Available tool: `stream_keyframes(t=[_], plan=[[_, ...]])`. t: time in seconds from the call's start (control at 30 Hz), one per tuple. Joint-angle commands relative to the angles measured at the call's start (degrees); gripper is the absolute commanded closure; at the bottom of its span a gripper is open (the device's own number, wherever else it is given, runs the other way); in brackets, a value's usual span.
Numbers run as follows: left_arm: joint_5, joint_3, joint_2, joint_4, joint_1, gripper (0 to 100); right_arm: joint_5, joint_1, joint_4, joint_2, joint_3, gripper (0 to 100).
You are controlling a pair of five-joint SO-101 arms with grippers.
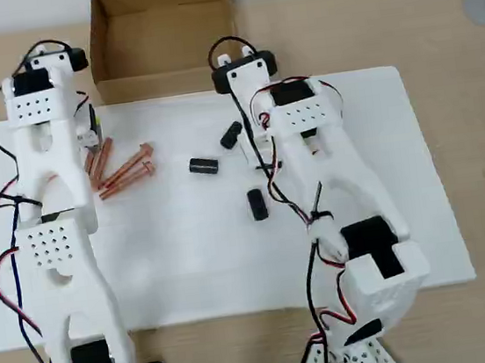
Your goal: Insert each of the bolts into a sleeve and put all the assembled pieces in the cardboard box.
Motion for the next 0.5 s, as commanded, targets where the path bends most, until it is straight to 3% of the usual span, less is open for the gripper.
stream_keyframes(t=[0.0, 0.33, 0.47], plan=[[-0.4, 4.9, -1.1, -4.7, 0.7, 91, -0.1, -0.5, -0.8, -0.4, -3.4, 98.8], [-2.3, 12.7, -1.2, -9.5, 0.5, 91, -0.1, -0.5, -0.8, -0.4, -3.4, 98.8], [-2.2, 12.7, -1.2, -9.5, 0.4, 99, -0.1, -0.5, -0.8, -0.4, -3.4, 98.8]])
